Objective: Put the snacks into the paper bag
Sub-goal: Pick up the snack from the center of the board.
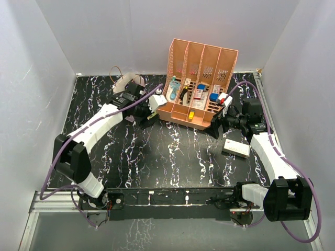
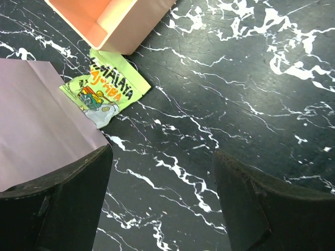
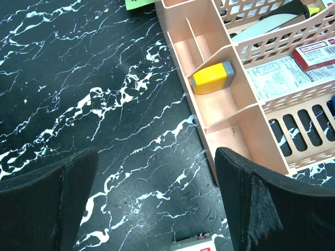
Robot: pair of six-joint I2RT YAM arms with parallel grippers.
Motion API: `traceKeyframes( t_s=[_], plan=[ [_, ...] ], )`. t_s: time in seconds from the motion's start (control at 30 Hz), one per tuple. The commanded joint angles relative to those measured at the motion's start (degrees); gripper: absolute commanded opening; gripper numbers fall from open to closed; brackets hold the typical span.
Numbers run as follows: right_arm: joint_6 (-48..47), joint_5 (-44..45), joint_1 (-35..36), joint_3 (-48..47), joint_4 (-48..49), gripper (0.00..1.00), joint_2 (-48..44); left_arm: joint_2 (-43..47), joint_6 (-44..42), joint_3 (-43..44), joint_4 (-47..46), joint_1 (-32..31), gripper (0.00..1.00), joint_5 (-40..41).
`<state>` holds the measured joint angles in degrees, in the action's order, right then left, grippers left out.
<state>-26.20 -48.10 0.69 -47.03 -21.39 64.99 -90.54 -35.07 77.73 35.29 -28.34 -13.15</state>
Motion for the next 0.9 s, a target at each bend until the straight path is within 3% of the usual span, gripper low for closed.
traceKeyframes(
  t_s=[0.0,0.33,0.87],
  plan=[
    [0.27,0.27,-0.25,-1.49,2.78,0.98,0.05,-2.51,-3.34,-0.20,-4.10,-0.27,0.76,0.95],
    [0.18,0.03,-0.36,-1.43,2.67,0.98,-0.24,-11.83,-6.65,2.75,-7.95,-0.13,0.76,2.48],
    [-0.17,0.34,-0.34,-1.40,2.54,0.98,0.40,-21.63,-15.32,11.75,-4.38,0.56,0.76,5.33]
  ],
)
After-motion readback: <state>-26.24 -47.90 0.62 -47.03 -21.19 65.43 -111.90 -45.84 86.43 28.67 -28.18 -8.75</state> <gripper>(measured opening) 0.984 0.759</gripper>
